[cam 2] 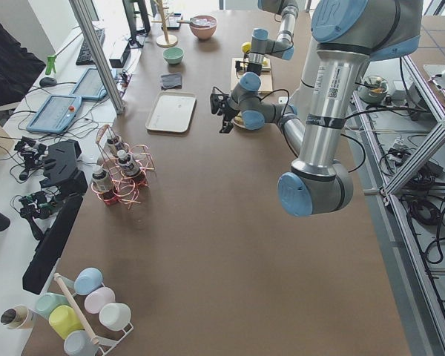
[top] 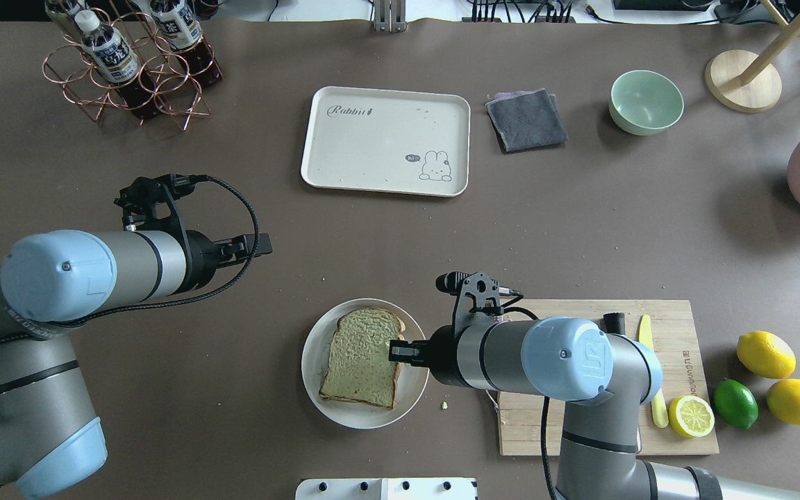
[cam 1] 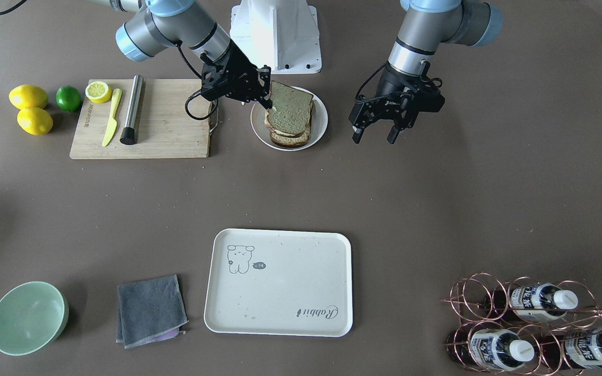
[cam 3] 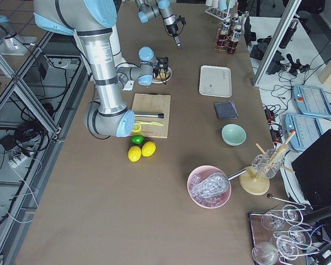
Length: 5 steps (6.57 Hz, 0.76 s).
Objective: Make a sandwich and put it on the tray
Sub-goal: 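Carry the bread slice over the egg toast and lower it on top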
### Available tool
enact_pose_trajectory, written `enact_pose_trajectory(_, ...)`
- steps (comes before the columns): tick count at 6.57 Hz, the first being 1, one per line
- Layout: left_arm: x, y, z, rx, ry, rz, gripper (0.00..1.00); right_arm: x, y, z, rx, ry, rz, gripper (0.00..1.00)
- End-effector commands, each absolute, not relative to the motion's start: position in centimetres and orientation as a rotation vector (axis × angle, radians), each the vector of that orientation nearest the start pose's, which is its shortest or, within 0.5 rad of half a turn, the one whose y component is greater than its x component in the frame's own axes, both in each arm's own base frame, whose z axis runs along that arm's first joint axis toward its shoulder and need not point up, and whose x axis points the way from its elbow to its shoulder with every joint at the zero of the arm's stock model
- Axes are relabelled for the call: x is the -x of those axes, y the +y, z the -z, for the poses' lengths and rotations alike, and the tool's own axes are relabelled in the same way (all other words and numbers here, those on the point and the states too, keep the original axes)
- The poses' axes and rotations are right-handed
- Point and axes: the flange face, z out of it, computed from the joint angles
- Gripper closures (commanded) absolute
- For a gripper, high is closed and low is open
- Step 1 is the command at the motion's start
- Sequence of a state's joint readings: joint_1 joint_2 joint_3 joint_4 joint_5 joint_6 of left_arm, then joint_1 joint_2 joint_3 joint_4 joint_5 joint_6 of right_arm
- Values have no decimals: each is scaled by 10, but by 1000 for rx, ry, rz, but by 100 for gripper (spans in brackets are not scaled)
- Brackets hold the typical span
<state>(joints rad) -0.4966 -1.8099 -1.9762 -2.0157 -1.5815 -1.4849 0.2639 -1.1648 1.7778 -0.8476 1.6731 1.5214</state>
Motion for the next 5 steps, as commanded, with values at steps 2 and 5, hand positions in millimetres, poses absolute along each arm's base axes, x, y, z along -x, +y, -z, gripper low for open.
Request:
enact_pose_trajectory(2, -421, -378, -296, -305, 1054, 362, 3, 559, -276, -242, -140, -1347, -133, 1)
enact_pose_trajectory(5, -431, -378, -288, -302, 1068, 358, 3, 522, -305, -229, -148, -1373, -150, 1)
